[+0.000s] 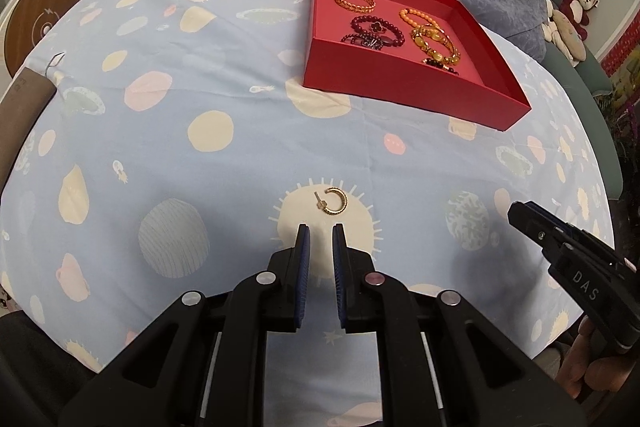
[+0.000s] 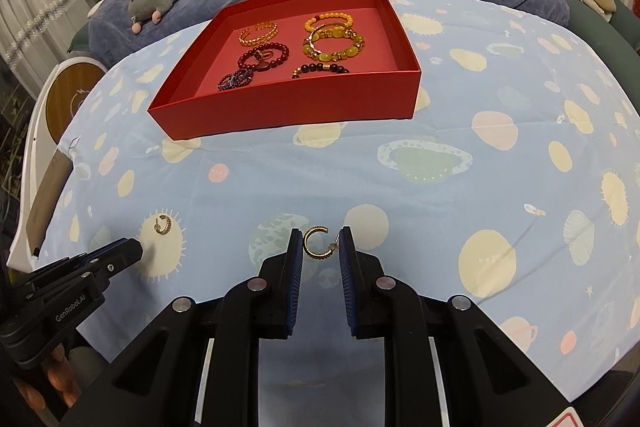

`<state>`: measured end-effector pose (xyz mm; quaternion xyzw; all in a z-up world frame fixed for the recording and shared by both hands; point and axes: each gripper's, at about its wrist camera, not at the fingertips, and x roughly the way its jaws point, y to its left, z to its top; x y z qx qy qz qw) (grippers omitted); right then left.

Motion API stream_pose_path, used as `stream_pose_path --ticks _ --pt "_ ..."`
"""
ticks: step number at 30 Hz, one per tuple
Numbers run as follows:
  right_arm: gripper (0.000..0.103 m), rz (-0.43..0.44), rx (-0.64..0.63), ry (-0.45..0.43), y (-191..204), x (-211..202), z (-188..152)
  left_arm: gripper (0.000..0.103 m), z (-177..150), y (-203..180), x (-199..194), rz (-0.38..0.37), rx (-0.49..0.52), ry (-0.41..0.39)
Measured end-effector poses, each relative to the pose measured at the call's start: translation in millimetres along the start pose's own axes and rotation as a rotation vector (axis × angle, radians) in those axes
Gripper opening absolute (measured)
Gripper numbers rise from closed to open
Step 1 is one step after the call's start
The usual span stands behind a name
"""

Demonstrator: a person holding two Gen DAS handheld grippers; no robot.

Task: Organize jewelry
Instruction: 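Lift both hoop earrings and carry them toward the red box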

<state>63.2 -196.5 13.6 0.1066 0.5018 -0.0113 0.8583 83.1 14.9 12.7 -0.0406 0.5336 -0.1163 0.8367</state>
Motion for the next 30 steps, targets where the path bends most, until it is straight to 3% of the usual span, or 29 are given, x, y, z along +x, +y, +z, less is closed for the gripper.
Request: stream_pose_path --ticks 4,10,13,18,27,30 --pt "0.017 -0.001 -0.001 0.005 2 3 1 0.019 7 -6 7 -0.001 0.015 0.002" --pt "0.017 -0.003 -0.01 0.011 6 7 4 0.019 11 -16 26 0.007 0.03 0.026" --pt "0.017 -0.003 -0.016 0.014 7 9 5 0.007 11 -17 29 0.008 0.042 0.033" --pt "0.017 -0.005 -0.022 0.02 9 12 6 0.0 10 -13 30 0.009 0.041 0.027" --pt "0.017 -0.002 -0.027 0.02 10 11 6 0.0 7 -4 22 -0.038 0.001 0.019" --pt "0.017 0.0 -0.028 0.018 11 10 6 0.005 9 -3 21 -0.044 -0.02 0.011"
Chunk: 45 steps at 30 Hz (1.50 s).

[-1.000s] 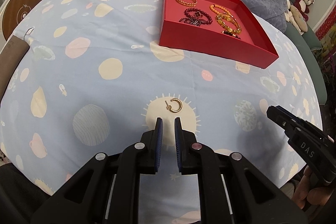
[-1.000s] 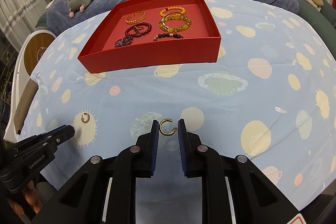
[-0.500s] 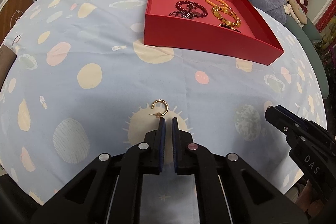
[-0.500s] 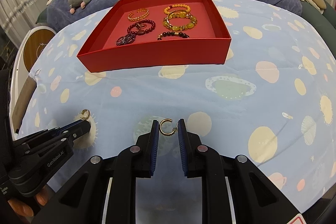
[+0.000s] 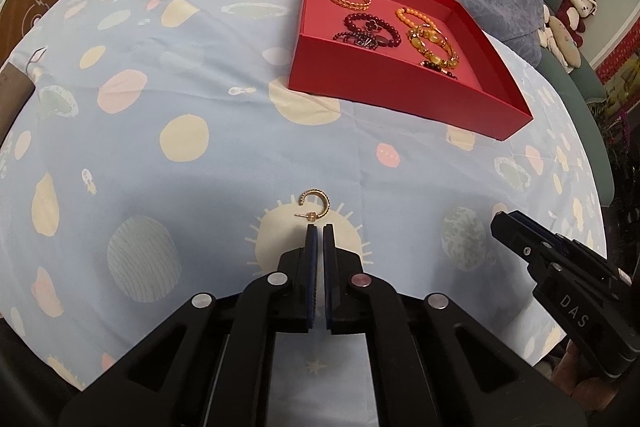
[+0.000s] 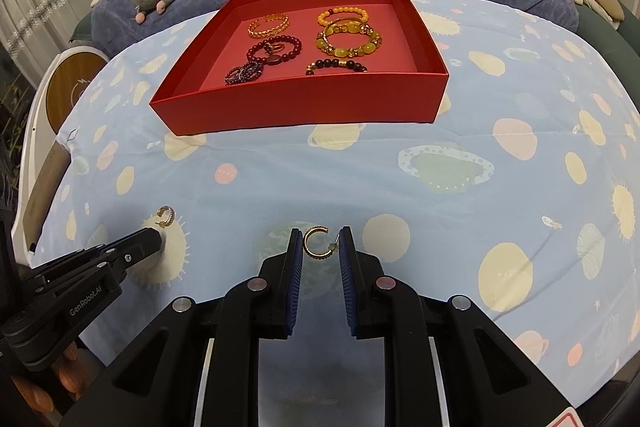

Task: Organize jewelry
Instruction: 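Lift both hoop earrings and carry them toward the red box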

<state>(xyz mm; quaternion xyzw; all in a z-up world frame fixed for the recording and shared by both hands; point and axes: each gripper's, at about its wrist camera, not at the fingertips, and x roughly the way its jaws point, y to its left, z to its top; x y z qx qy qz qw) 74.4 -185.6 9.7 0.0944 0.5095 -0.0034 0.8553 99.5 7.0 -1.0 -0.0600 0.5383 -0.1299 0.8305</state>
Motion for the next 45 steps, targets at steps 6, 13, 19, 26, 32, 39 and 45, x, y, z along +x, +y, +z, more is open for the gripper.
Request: stream_pose_path --ticks 6,13,19,26,32,39,45 --pt "0.017 0.001 0.0 -0.001 1 0 -1 0.014 7 -8 11 0.024 0.02 0.008" --pt "0.017 0.002 0.0 0.0 0 1 3 0.014 12 -8 12 0.039 0.025 -0.017" --pt "0.017 0.006 0.003 0.004 1 4 5 0.024 16 -7 15 0.05 0.023 -0.028" --pt "0.017 0.009 0.0 0.006 2 7 6 0.017 17 -11 16 0.051 0.048 -0.028" --pt "0.017 0.014 0.0 -0.009 3 2 9 0.017 15 -15 9 0.041 0.055 -0.023" --pt "0.017 0.032 -0.014 -0.058 9 -11 27 0.017 28 -33 -8 0.025 0.086 -0.04" --pt "0.017 0.037 -0.041 -0.116 12 -19 62 0.017 58 -51 -17 0.005 0.112 -0.086"
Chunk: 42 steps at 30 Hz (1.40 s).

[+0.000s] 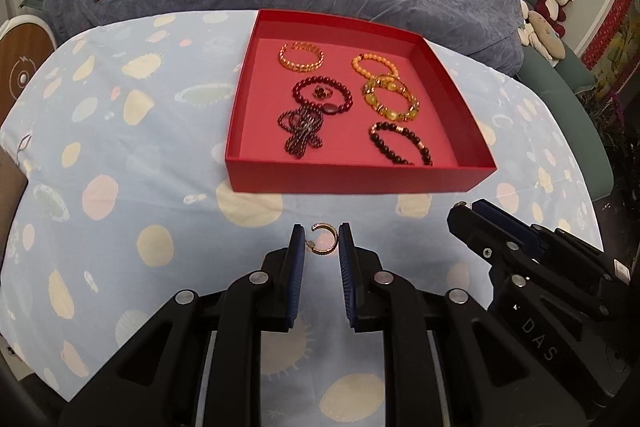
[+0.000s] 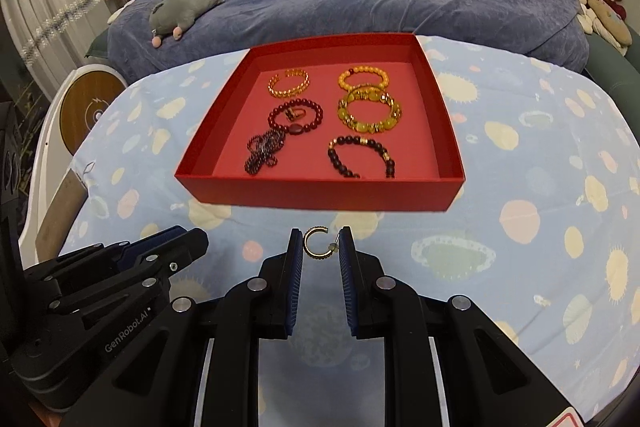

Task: Organize jewelry
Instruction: 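Lift both hoop earrings and carry them toward the red box, then lower both earrings into the box and open both grippers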

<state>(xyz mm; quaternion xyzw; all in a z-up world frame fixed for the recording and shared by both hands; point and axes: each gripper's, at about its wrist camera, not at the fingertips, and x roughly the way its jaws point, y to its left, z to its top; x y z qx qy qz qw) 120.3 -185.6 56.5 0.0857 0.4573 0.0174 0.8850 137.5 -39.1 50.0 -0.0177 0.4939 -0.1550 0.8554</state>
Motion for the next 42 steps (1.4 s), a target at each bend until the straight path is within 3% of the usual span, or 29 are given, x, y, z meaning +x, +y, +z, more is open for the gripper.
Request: stream_pose_path --ticks 8,16,25,36,37,40,42 --pt "0.017 -0.003 -0.009 -0.039 -12 22 57 0.017 61 -10 16 -0.017 0.02 -0.057" --pt "0.017 -0.023 -0.007 -0.014 -20 69 91 0.017 101 -9 63 0.002 0.033 -0.034" --pt "0.018 -0.028 -0.006 0.017 -24 101 97 0.018 110 -3 97 0.026 0.041 -0.003" --pt "0.018 -0.038 0.002 0.023 -24 101 98 0.018 110 -2 98 0.045 0.041 0.006" --pt "0.02 -0.041 0.001 0.023 -25 100 97 0.018 110 -3 97 0.044 0.041 0.007" --pt "0.025 -0.062 0.0 0.017 -25 95 97 0.034 108 -5 91 0.078 0.038 -0.004" --pt "0.029 -0.075 0.002 0.015 -26 90 96 0.035 106 -6 85 0.076 0.042 -0.014"
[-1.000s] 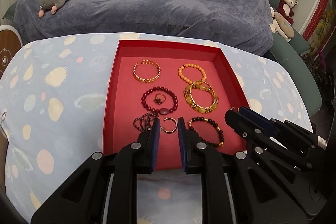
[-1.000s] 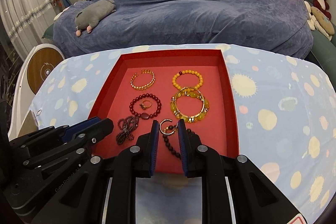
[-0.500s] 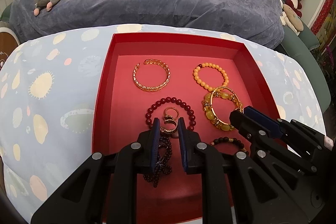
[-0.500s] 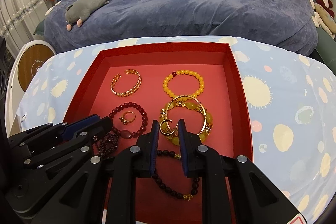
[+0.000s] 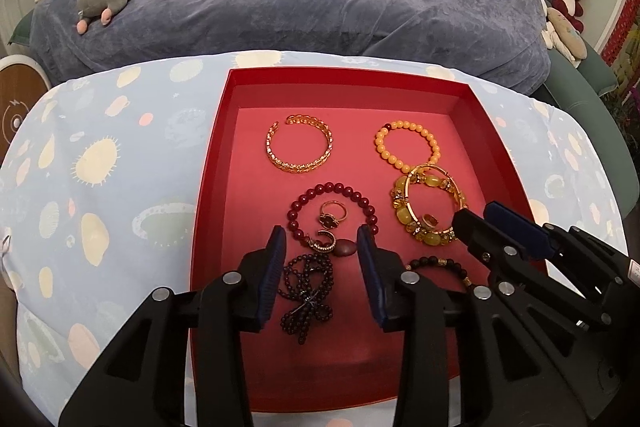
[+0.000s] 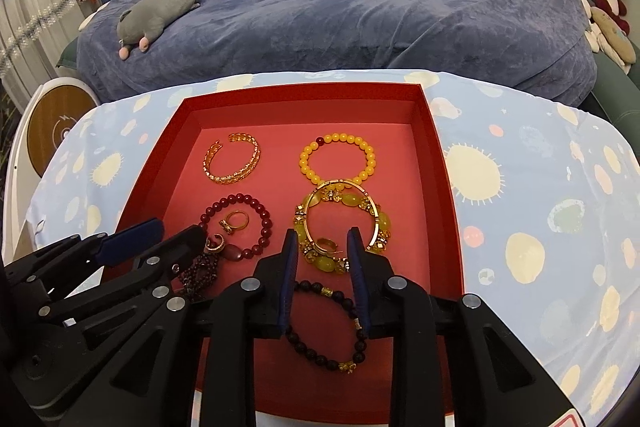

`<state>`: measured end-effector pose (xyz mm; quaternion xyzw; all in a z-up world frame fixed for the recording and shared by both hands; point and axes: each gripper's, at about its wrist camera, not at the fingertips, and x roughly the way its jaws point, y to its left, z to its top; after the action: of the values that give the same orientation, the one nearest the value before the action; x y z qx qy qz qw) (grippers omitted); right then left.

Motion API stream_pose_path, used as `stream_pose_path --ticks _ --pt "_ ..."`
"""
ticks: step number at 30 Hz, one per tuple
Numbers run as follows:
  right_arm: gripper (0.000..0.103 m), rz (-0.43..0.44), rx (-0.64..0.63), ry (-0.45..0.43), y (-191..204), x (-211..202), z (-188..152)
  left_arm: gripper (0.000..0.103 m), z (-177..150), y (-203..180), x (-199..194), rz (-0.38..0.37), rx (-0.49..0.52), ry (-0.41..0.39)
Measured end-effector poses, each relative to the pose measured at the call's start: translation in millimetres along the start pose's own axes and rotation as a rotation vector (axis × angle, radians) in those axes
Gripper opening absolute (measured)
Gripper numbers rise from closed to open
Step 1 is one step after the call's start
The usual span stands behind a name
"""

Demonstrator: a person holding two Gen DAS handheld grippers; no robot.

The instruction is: Organize jewelry

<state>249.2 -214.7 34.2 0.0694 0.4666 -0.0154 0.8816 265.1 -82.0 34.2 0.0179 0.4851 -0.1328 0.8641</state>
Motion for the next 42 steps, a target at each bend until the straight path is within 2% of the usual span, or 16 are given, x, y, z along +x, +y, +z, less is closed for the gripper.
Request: stream_pose_path --ticks 5,11,15,18,23,31,35,38,39,40,42 --pt "0.041 -0.023 0.033 -0.003 -6 -18 -6 0.041 -6 2 -17 0.013 -0.009 -0.006" --pt "0.046 -0.046 0.054 -0.021 -8 -46 -23 0.057 -20 1 -46 0.034 0.001 -0.026" --pt "0.05 -0.054 0.065 -0.03 -8 -65 -38 0.058 -35 0 -65 0.025 0.002 -0.034" --pt "0.051 -0.066 0.066 -0.037 -7 -78 -49 0.064 -48 0 -77 0.039 0.001 -0.042" --pt "0.063 -0.079 0.099 -0.046 -9 -96 -68 0.072 -68 3 -96 0.056 -0.019 -0.058" --pt "0.073 -0.099 0.108 -0.058 -9 -115 -96 0.084 -93 6 -115 0.085 -0.017 -0.063" --pt "0.085 -0.085 0.115 -0.058 -13 -122 -108 0.09 -104 9 -121 0.113 -0.035 -0.073" --pt "0.088 -0.092 0.093 -0.055 -10 -126 -115 0.092 -110 12 -122 0.115 -0.043 -0.068" --pt "0.095 -0.101 0.083 -0.057 -9 -127 -118 0.092 -111 12 -123 0.121 -0.04 -0.069" --pt "0.097 -0.106 0.076 -0.057 -8 -128 -120 0.093 -113 12 -123 0.132 -0.039 -0.07" --pt "0.097 -0.109 0.069 -0.056 -7 -129 -123 0.093 -116 13 -123 0.129 -0.041 -0.065"
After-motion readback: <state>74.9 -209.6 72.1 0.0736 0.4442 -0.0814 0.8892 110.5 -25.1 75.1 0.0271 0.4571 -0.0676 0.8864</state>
